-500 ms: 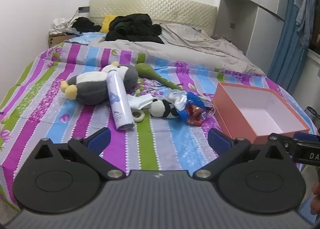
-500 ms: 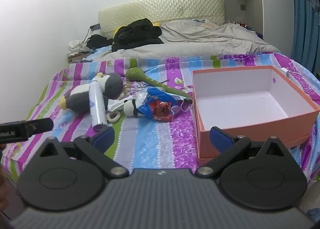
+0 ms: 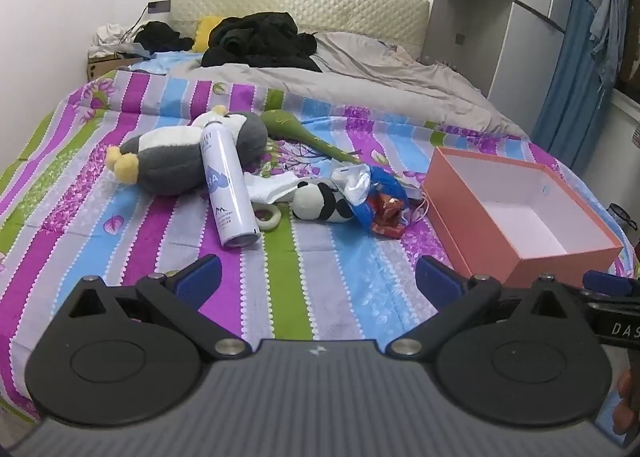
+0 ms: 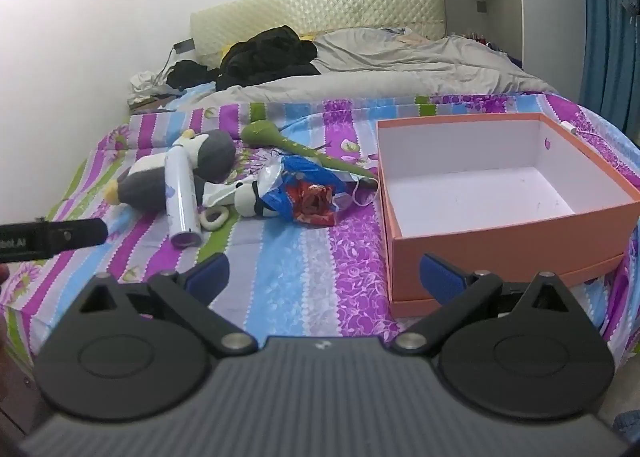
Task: Organize soft objects
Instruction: 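Move both tools toward the pile of items beside the pink box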
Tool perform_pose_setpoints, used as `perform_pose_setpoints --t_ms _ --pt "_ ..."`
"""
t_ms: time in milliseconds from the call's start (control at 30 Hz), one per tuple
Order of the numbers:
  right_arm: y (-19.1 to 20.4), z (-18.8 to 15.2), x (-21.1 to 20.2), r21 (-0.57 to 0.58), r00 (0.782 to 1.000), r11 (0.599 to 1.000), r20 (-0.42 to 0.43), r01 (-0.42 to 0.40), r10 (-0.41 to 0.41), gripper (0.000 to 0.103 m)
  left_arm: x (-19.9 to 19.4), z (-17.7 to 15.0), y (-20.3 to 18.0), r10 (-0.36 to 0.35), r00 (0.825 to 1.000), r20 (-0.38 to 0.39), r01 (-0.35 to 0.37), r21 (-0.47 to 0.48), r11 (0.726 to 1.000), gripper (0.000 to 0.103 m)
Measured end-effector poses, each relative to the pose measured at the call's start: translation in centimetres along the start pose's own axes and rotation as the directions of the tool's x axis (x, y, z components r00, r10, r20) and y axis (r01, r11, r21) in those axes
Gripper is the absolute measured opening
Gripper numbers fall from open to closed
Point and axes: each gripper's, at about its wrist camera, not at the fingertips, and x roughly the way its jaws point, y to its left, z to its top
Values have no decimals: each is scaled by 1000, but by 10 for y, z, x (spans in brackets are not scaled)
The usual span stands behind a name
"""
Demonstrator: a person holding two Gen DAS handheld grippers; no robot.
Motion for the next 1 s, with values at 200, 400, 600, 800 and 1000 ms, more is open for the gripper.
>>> perform_pose_setpoints --t_ms 200,400,600,800,1000 --pt "-3 -3 5 12 1000 1000 -4 10 -10 103 9 -4 -1 5 1000 -25 -5 10 1000 103" --pt "-6 -5 10 14 1000 1000 -11 9 -9 103 17 -7 -2 1 999 -42 -1 9 1000 103" --pt "-6 -6 12 15 1000 1000 -15 15 -15 103 21 -8 0 -3 999 -46 3 9 1000 103" --pt "-7 -9 14 20 1000 1000 -16 21 -21 103 27 -9 -1 -5 998 -56 6 15 1000 103" --pt "-10 -10 17 32 999 999 -22 25 -24 103 31 -10 0 -8 997 -72 9 13 1000 103"
